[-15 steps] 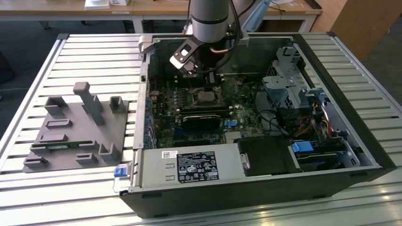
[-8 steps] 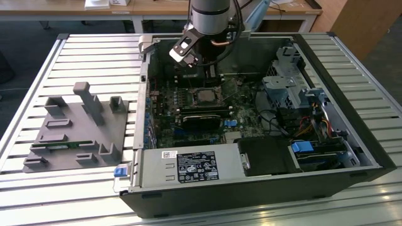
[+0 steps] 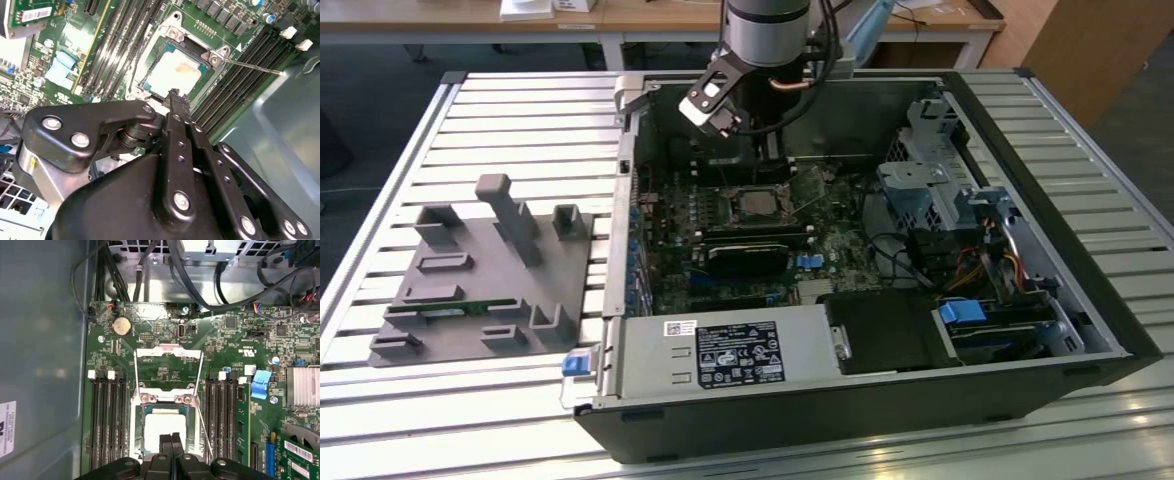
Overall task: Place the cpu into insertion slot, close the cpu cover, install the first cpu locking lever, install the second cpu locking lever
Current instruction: 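Close the cpu cover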
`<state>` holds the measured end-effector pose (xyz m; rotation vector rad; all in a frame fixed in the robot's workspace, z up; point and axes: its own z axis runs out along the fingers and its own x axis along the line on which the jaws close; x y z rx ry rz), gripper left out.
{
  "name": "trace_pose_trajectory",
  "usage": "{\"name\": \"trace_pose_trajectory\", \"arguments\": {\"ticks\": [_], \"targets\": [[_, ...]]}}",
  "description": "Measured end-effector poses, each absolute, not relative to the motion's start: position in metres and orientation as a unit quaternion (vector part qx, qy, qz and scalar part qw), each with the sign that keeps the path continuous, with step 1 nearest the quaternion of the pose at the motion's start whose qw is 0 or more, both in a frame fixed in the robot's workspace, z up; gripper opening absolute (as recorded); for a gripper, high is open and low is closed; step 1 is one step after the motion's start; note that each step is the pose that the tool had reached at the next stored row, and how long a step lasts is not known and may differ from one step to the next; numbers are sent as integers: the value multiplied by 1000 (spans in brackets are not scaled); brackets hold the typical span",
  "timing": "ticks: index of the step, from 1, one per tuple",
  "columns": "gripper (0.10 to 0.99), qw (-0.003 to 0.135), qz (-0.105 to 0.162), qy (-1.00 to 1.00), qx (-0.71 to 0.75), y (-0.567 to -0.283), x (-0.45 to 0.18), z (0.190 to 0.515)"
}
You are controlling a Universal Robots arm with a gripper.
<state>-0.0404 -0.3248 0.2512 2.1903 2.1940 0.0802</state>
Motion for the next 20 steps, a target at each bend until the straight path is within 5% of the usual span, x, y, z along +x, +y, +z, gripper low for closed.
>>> {"name": "trace_pose_trajectory", "arguments": {"ticks": [20], "targets": [[106, 3, 12, 707, 707, -331, -17, 257]]}}
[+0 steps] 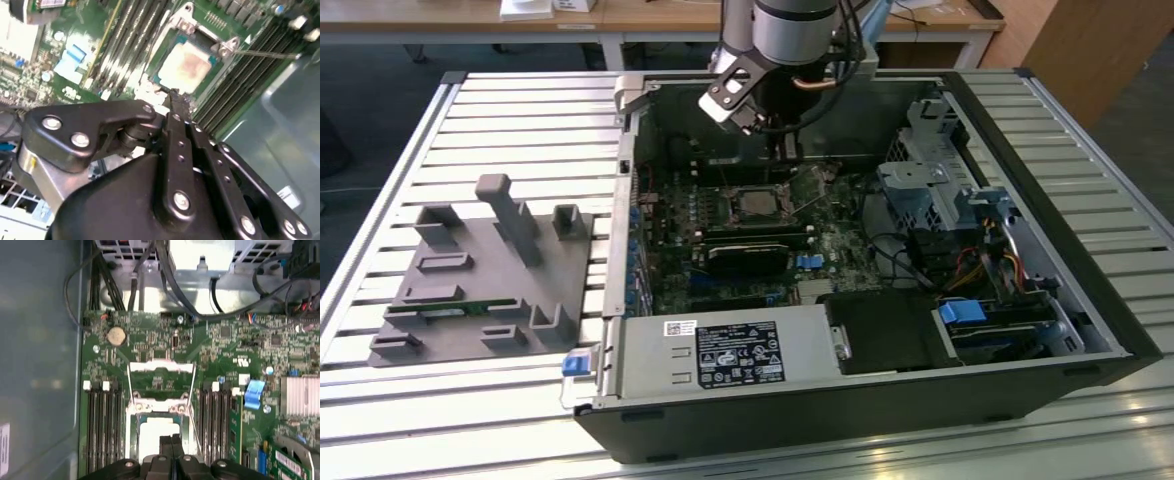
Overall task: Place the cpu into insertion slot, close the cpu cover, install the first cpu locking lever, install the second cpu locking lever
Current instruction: 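Close the cpu cover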
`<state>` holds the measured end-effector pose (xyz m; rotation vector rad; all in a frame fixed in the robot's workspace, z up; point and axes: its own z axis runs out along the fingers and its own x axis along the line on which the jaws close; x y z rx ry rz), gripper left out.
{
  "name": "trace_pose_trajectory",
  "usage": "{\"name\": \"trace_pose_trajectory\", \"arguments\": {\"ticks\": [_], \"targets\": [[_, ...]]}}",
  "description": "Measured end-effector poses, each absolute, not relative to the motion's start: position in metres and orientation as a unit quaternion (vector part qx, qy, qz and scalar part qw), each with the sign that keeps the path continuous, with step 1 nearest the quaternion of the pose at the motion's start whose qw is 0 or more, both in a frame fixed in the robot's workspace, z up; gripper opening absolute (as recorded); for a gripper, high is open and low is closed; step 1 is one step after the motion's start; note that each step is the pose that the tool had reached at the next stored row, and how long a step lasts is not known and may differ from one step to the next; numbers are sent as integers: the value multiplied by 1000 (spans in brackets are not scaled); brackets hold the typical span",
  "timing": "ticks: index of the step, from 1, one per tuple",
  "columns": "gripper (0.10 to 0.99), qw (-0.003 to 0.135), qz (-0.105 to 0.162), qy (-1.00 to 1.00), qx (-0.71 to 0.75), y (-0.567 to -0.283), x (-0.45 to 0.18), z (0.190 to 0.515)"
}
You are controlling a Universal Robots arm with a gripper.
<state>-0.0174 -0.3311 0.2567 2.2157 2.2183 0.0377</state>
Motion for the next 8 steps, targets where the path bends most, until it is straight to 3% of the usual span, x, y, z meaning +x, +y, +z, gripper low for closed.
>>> {"name": "trace_pose_trajectory", "arguments": {"ticks": [8], "targets": [[106, -3, 8, 712, 702, -331, 5, 256]]}}
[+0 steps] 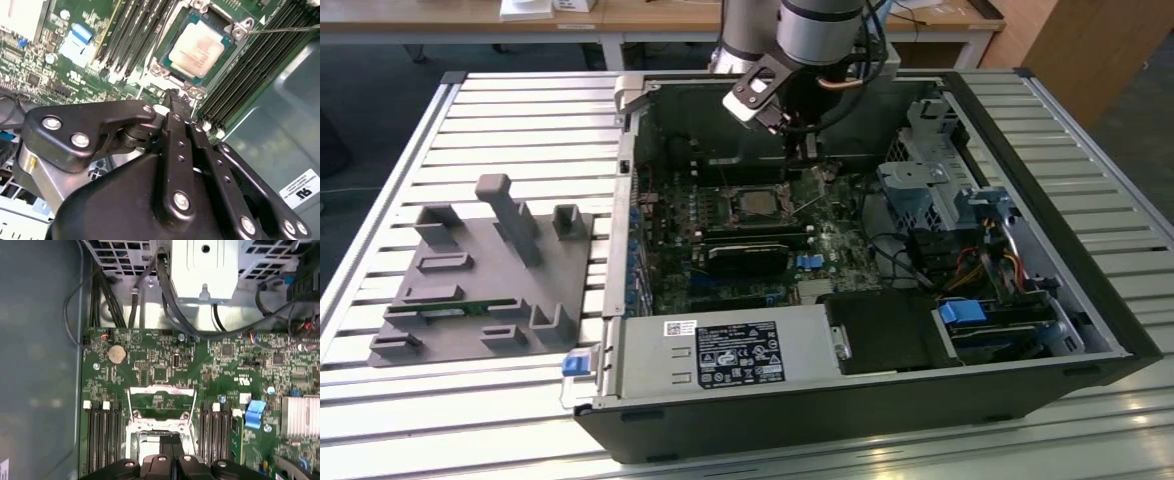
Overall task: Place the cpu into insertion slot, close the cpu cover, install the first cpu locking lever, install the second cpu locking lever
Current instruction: 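Close the cpu cover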
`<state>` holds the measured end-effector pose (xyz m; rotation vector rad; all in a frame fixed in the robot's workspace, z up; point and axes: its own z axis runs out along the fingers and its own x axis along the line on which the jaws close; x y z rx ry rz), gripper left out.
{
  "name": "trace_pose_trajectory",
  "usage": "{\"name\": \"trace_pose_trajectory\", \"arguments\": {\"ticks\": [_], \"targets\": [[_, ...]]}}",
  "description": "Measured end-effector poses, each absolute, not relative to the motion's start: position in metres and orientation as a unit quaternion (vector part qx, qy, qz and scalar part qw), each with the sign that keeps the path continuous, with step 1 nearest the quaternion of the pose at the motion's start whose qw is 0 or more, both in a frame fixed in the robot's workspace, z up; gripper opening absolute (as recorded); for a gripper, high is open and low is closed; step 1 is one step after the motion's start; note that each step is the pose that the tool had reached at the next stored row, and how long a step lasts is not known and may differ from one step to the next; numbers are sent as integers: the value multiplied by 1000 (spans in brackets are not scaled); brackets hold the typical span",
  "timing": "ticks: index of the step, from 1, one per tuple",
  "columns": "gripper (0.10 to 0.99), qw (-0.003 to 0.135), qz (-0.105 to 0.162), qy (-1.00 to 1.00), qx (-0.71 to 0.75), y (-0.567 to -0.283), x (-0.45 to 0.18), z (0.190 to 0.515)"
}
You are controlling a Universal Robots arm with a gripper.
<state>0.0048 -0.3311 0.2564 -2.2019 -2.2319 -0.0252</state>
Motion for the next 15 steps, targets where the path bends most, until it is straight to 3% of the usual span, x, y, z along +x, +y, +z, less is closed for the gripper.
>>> {"name": "trace_pose_trajectory", "arguments": {"ticks": [15], "targets": [[106, 3, -8, -715, -699, -326, 21, 258]]}}
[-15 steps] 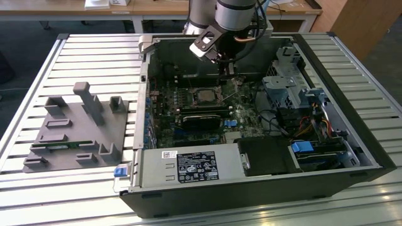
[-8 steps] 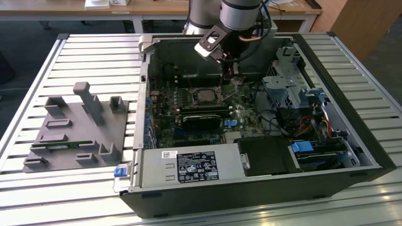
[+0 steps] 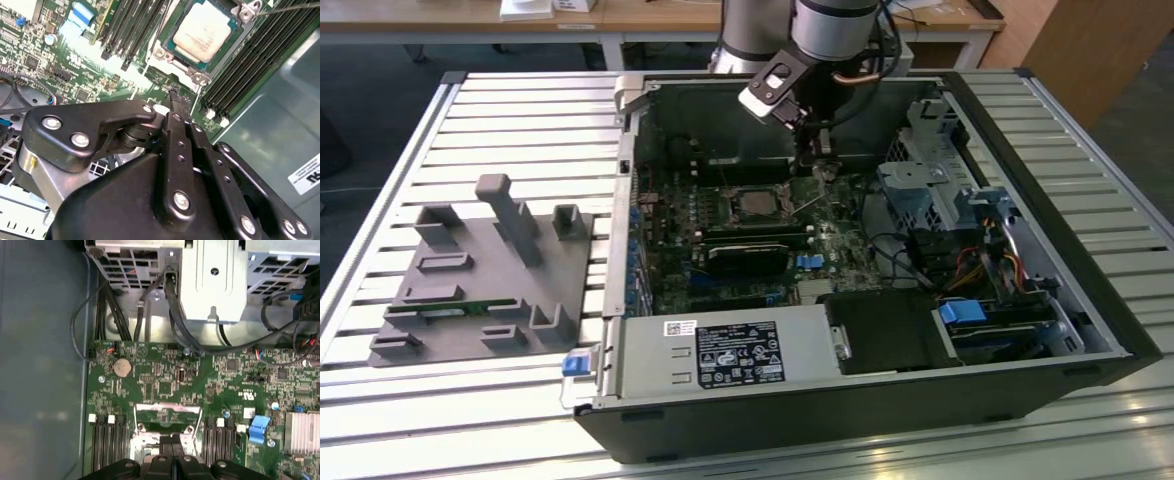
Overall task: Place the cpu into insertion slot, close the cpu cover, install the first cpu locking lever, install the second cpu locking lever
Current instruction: 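Close the cpu cover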
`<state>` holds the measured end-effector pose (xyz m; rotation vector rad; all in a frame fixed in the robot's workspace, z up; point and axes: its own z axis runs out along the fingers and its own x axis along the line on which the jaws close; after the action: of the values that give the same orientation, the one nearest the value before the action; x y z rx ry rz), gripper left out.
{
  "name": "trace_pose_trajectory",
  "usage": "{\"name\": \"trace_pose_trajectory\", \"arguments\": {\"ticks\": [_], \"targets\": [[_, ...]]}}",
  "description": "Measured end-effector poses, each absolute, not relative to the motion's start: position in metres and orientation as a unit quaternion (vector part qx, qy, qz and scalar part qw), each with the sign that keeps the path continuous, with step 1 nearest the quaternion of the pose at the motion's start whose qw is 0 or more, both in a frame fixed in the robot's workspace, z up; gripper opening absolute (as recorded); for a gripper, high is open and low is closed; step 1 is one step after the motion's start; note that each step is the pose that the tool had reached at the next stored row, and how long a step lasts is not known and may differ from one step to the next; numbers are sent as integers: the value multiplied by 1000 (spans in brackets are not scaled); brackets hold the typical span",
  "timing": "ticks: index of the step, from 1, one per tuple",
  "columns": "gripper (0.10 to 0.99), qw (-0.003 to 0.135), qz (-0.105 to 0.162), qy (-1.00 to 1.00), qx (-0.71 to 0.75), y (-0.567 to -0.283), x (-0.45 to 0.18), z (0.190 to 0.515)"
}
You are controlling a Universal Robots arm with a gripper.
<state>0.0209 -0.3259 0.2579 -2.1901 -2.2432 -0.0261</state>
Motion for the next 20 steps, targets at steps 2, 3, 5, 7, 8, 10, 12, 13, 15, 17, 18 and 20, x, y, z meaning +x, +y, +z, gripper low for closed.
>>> {"name": "trace_pose_trajectory", "arguments": {"ticks": [2, 3, 5, 7, 8, 10, 12, 13, 15, 17, 18, 20], "targets": [[106, 3, -8, -715, -699, -326, 26, 258], [106, 3, -8, -716, -699, -326, 28, 258], [106, 3, -8, -715, -699, -326, 32, 258], [106, 3, -8, -715, -699, -326, 34, 258], [106, 3, -8, -715, -699, -326, 35, 258], [106, 3, -8, -716, -699, -325, 37, 258], [106, 3, -8, -716, -699, -325, 39, 257], [106, 3, -8, -716, -699, -325, 40, 257], [106, 3, -8, -715, -699, -325, 41, 257], [106, 3, -8, -715, -699, -325, 42, 257], [106, 3, -8, -715, -699, -325, 42, 256], [106, 3, -8, -716, -699, -325, 42, 256]]}}
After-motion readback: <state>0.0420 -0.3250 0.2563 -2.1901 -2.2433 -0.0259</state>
